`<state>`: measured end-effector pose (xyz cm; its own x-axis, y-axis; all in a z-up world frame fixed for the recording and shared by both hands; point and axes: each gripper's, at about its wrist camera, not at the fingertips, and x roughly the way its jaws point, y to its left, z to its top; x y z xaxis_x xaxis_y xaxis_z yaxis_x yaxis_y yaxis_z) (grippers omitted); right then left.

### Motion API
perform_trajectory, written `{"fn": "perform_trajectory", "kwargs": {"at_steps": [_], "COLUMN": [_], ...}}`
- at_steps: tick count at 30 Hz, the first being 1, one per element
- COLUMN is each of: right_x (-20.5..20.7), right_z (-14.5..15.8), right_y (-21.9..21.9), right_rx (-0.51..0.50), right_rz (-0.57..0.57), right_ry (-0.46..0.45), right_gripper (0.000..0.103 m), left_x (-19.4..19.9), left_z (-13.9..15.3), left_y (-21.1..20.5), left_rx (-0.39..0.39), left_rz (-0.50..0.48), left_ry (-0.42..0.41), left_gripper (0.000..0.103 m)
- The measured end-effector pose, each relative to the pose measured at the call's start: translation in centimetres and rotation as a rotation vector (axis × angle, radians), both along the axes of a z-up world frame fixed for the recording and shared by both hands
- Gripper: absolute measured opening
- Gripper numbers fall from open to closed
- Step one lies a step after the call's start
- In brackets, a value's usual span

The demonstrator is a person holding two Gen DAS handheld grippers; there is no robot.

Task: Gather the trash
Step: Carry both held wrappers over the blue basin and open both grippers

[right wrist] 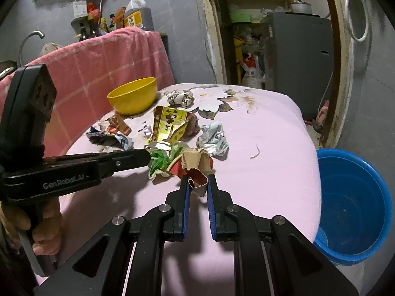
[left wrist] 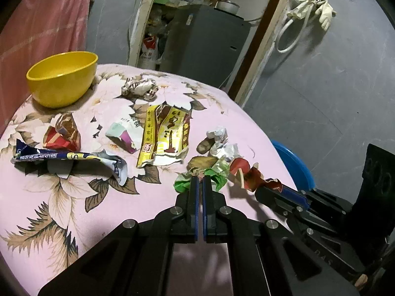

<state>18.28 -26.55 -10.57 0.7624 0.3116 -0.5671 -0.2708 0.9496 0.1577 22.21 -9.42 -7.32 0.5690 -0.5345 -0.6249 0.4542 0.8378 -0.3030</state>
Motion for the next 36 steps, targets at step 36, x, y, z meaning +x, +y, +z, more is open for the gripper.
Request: {"fn": "perform_trajectory", "kwargs": {"at_steps": [36], "right_x": [-2.4], "right_z": [5.4], "right_y": [-16.1], "right_rx": [-0.070], "right_rz": [-0.509], "right_ry": [-0.228], "right_gripper": [0.011], "left_x": [2.4], "left_z": [5.9], "left_y": [-19.1], "left_rx": [-0.089], "left_rz": [-0.235], "left_ry": [-0.146], "left_gripper": [0.000]}}
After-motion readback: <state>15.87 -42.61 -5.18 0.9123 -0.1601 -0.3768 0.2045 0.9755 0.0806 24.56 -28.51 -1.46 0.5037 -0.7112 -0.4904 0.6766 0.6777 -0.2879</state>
